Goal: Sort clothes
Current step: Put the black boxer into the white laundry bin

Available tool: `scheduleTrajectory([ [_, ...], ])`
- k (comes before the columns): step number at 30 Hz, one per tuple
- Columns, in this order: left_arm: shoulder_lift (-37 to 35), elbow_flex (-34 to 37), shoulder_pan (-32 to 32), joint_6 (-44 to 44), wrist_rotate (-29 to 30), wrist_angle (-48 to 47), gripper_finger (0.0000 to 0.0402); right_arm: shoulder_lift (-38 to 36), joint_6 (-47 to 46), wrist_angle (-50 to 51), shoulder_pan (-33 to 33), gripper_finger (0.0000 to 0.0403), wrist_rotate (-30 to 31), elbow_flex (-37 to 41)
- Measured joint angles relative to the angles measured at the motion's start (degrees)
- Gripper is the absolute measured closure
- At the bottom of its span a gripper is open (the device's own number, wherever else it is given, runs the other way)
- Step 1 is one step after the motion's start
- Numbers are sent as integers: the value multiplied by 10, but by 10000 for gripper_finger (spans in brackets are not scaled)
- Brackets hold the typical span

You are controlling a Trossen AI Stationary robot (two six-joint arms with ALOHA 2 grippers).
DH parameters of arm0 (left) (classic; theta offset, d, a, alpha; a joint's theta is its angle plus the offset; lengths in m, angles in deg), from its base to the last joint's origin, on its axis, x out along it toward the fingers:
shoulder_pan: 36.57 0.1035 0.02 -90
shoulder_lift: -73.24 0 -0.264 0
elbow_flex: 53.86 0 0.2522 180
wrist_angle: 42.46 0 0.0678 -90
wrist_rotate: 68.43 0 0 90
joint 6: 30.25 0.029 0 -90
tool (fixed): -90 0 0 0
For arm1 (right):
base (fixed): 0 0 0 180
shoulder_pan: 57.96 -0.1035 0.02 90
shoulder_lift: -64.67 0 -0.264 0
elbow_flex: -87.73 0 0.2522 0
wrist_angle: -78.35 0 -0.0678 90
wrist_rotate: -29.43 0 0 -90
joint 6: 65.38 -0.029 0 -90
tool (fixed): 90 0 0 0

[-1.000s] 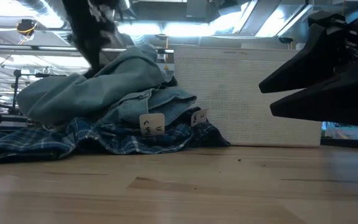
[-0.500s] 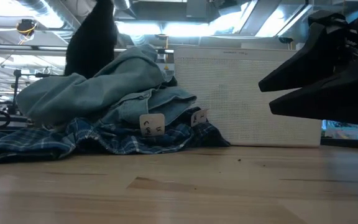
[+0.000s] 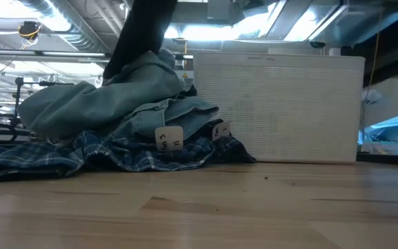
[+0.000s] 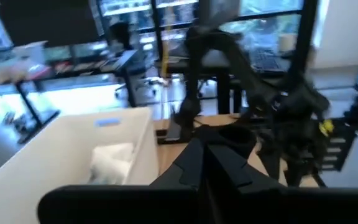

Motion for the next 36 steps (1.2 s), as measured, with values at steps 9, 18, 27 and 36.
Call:
scheduleTrajectory([
  [9, 129, 0, -20, 93, -17, 51, 399, -95, 86, 4, -49, 171, 67, 0],
  [18, 299, 0, -17, 80, -43, 99, 399, -103, 80, 8, -44, 171, 41, 0],
  [27, 437, 1, -24, 55, -45, 175, 388, -102, 0, 69, -44, 171, 0, 0],
  [36, 456, 1, -23, 20, -45, 157, 322, -102, -54, 119, -43, 171, 0, 0],
])
